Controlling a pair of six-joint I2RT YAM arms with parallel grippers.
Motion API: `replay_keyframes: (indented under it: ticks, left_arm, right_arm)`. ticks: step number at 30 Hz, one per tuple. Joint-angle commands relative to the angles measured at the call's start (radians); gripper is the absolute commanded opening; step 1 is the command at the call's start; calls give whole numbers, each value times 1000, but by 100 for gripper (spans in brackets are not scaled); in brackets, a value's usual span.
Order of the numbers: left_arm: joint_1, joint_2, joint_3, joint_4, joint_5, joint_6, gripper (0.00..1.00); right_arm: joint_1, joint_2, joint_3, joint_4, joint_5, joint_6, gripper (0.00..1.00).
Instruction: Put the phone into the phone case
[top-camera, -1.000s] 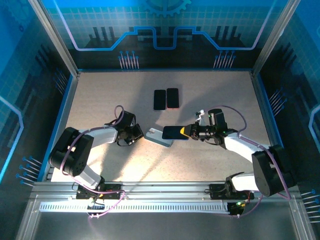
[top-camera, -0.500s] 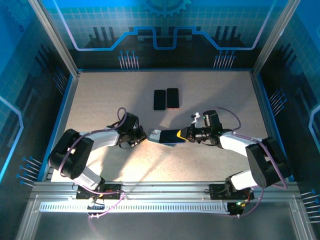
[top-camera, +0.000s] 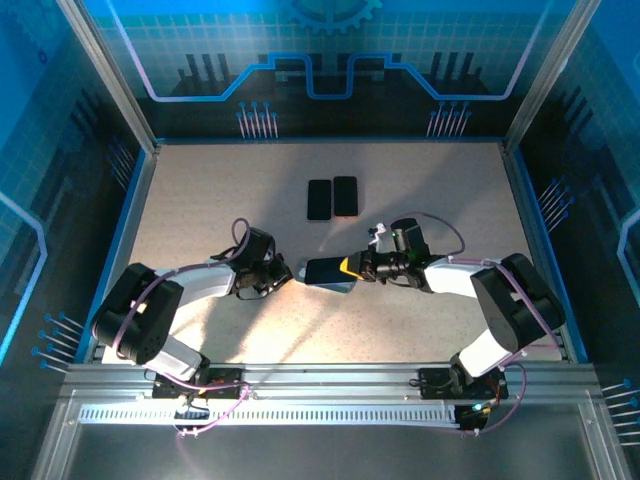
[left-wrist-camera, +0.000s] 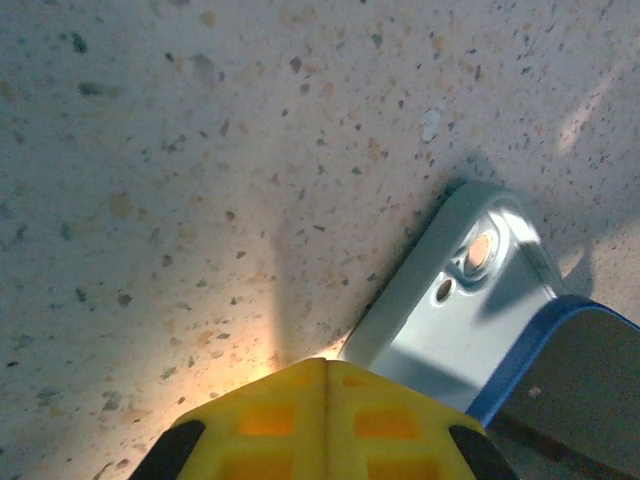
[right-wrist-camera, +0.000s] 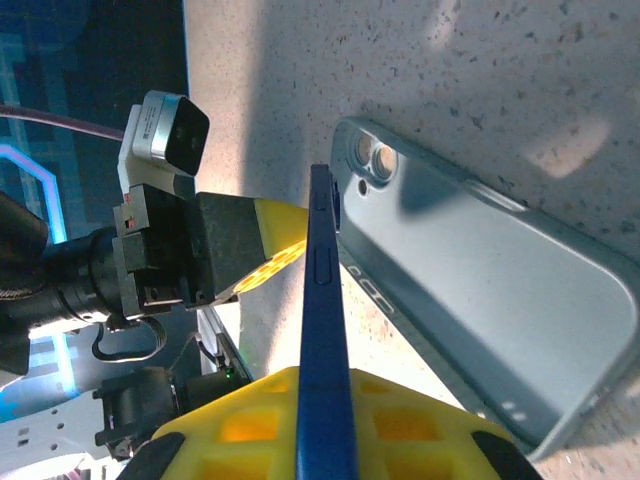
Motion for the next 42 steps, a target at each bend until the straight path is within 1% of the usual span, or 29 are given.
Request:
replay_keyframes:
  ticks: [1,6,11,17,26,35,42]
  left_arm:
    - [-7,20,-8,43,-9,-20,5]
    - [-11,37,-4,50,-1,-17,5]
    - [-42,35,-15,49,-13,-28,5]
    - [-72,30,-26,58,-20,-51,5]
    - [-72,13,-22,53,-19,-51,5]
    - [-80,29,-25,68,-17,-50,5]
    - [-113,51,-29,106,-14,-79,5]
  right_arm:
    - [17,38,32,129,-24,65,0]
    - [18,94,21,194,-18,109,0]
    - [18,121,15,205,-8,115,0]
    - [17,116,30,99,1,57,0]
    - [17,68,90,-183,35,-99,0]
    - [17,126,106,-201,28,-91,0]
    - [17,142,120,-226,41,-94,0]
